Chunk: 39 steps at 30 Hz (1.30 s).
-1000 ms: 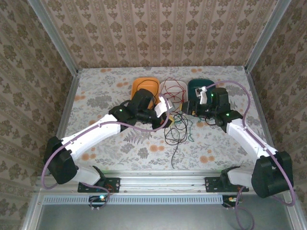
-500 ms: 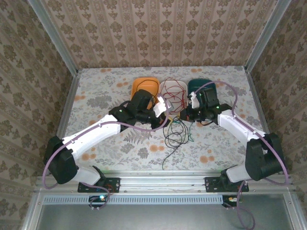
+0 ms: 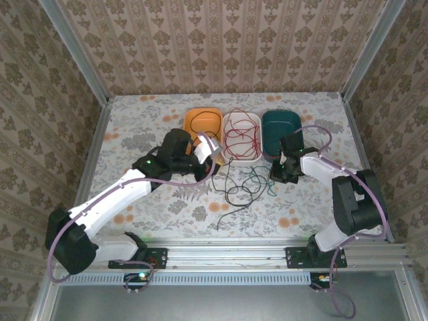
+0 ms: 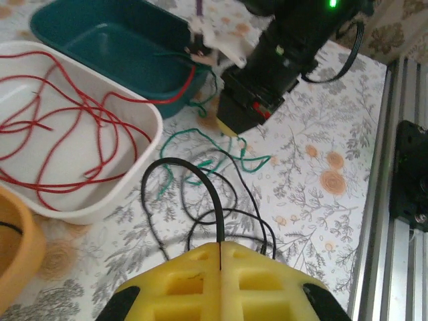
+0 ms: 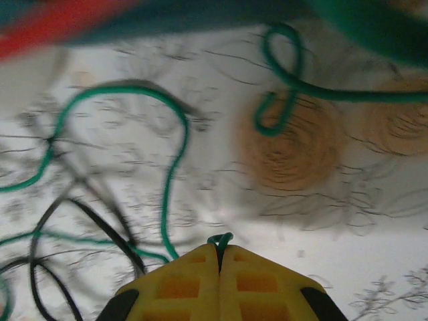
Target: Untangle the cables
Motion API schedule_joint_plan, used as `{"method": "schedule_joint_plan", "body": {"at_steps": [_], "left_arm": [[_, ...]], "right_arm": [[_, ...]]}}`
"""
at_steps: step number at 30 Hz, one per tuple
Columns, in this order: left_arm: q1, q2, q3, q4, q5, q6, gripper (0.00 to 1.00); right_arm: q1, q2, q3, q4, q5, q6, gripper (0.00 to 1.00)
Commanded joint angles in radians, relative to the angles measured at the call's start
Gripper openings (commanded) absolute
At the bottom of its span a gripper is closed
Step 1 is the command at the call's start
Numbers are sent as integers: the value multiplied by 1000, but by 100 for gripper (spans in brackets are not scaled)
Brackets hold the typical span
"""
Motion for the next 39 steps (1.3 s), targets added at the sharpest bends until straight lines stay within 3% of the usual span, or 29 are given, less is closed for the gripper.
{"method": "schedule_joint_plan", "body": {"at_steps": [1, 5, 12, 22, 31, 35, 39], "left_arm": [[54, -73, -1, 66, 60, -44, 0], [101, -127, 51, 110, 136, -85, 0], [124, -185, 154, 164, 170, -83, 0], [231, -196, 256, 580, 238, -264, 0], [257, -152, 328, 729, 304, -304, 0], [305, -152, 363, 754, 232, -283, 0], [317, -149, 407, 739, 73, -247, 0]], "right_arm": [[-14, 25, -25, -44, 81, 26, 0], [-24, 22, -37, -31, 67, 24, 0], [-25, 6, -48, -3, 50, 12, 0], [-24, -40, -74, 34, 50, 8, 0], [-18, -100, -99, 58, 76, 8, 0], [-17, -111, -102, 65, 77, 7, 0], [-16, -126, -108, 69, 85, 11, 0]]}}
